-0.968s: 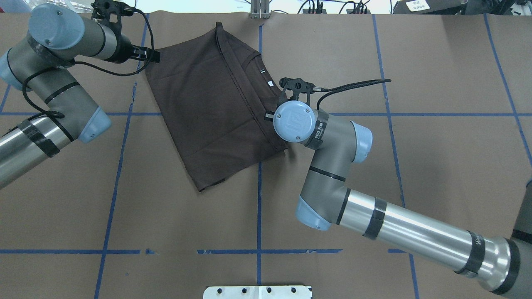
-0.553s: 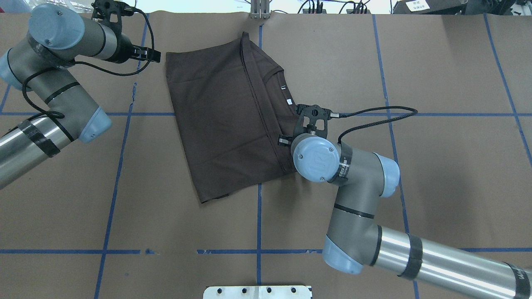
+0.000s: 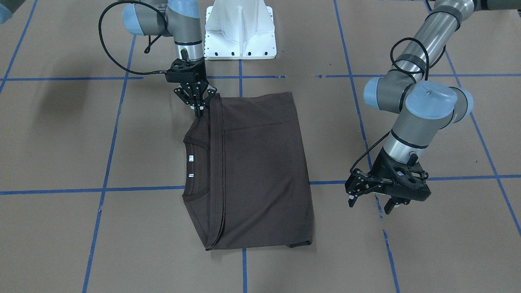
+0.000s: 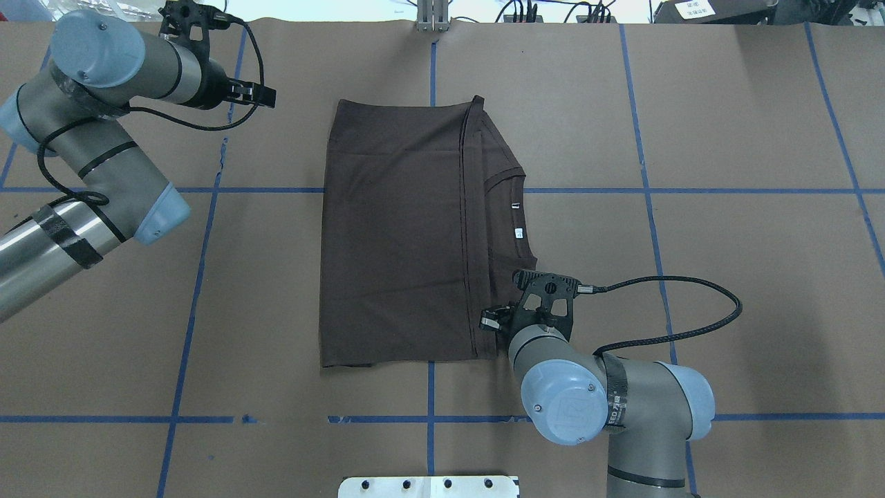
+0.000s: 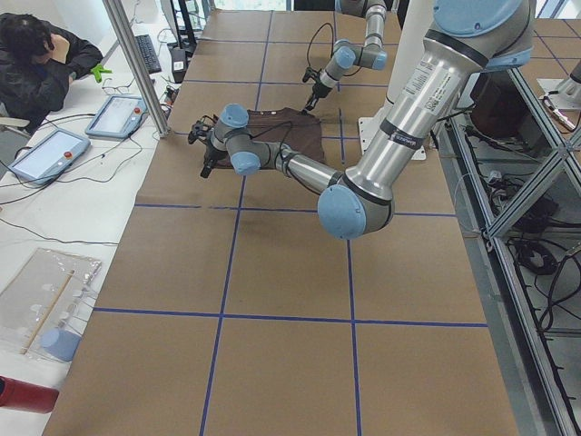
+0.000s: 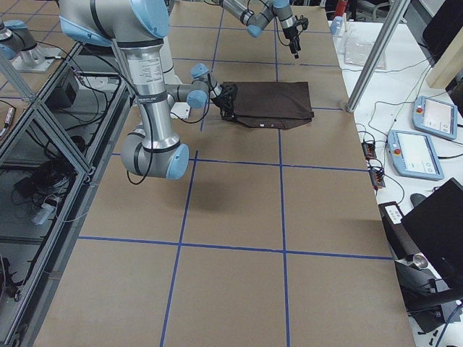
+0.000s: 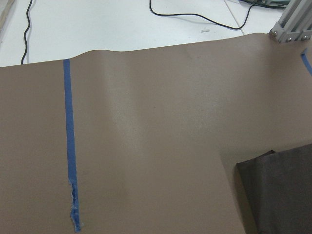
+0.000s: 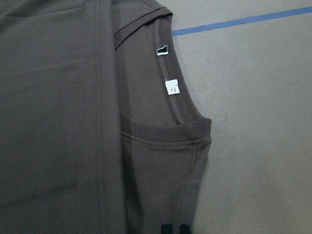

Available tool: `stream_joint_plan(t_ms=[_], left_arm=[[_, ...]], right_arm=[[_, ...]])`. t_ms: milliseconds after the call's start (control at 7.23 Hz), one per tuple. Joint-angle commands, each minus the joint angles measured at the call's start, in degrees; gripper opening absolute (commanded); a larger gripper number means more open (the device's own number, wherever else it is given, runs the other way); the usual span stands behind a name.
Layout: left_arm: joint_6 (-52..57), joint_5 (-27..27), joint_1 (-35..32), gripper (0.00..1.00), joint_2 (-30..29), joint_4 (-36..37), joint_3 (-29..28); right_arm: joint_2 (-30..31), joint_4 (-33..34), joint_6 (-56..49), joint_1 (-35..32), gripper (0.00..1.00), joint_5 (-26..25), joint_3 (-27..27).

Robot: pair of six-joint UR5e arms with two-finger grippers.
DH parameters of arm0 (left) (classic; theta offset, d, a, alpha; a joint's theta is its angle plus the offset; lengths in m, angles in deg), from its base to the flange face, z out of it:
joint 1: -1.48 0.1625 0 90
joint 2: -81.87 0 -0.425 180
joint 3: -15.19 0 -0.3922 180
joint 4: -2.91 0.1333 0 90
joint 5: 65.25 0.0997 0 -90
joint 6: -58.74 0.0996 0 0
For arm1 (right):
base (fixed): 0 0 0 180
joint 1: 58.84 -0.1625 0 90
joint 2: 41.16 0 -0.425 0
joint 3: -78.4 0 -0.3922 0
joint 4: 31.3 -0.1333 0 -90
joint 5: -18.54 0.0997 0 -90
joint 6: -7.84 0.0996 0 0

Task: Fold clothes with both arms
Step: 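Drag the shirt collar edge toward the robot with the right gripper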

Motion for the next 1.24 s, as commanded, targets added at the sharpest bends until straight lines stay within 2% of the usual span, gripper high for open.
stream_joint_plan(t_ms=[0,276,415,553,829,1106], left_arm=[[-3.59,-4.67,0.17,1.00,3.43,0.57,4.35],[-10.36,-5.22,1.91,1.00,12.47,0.48,14.17],[-10.39,-5.23,2.54,1.00,14.61,0.48,17.19],[-10.65,-5.23,2.89,1.00,14.63,0.48,17.22],[-11.01,-5.14,3.25,1.00,14.63,0.48,17.22],[-11.01,-5.14,3.25,1.00,14.72,0.48,17.22]], right_arm=[[-0.54,6.12,-8.46,0.44,1.00,1.13,-6.25],[-0.99,7.22,-10.09,1.92,1.00,1.76,-5.60],[-2.03,7.22,-14.11,2.10,1.00,1.41,-4.37],[-3.78,7.22,-17.45,2.19,0.90,1.15,-2.01],[-5.38,7.13,-26.85,2.98,0.88,0.97,-0.23],[-5.12,7.22,-27.50,5.26,0.88,-1.29,0.04]])
